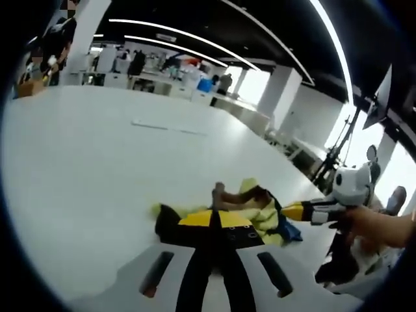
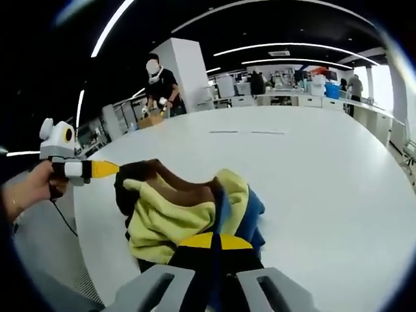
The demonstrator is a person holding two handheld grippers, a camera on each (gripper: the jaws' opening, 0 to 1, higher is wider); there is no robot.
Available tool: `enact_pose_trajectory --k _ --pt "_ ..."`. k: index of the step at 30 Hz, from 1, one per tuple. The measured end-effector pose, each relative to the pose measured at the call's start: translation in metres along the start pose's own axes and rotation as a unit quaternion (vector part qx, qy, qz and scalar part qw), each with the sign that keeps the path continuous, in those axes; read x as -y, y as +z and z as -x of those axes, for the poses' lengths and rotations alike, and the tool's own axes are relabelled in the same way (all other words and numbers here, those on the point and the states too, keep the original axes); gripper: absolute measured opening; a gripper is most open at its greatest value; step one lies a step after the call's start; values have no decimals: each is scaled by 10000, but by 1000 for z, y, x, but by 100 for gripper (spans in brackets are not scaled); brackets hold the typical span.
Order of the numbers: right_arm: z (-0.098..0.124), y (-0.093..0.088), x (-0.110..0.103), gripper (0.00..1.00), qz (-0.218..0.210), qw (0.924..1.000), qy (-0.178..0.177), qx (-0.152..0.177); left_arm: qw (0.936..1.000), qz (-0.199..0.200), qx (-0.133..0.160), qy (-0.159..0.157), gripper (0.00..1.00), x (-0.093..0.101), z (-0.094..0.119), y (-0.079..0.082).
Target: Fold the garment on the visible template until the final outline fits inside the template.
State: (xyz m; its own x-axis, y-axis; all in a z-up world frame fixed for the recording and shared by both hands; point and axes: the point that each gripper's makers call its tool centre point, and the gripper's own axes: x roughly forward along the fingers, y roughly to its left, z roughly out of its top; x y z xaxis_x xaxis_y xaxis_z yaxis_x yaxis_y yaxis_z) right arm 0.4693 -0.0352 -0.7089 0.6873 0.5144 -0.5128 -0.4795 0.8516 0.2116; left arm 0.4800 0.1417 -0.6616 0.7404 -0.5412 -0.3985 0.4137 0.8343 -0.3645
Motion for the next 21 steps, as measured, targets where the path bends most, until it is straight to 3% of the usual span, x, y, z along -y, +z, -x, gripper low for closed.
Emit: enact_pose_trajectory --k 4,12,21 --pt "7 20 2 0 199 9996 -87 200 10000 -12 29 82 0 -5 3 9" --pt "13 68 6 0 506 9968 -176 587 9991 -118 378 119 0 -11 8 45" --pt "8 102 19 0 659 9940 -277 824 9977 -175 633 136 0 -26 0 82"
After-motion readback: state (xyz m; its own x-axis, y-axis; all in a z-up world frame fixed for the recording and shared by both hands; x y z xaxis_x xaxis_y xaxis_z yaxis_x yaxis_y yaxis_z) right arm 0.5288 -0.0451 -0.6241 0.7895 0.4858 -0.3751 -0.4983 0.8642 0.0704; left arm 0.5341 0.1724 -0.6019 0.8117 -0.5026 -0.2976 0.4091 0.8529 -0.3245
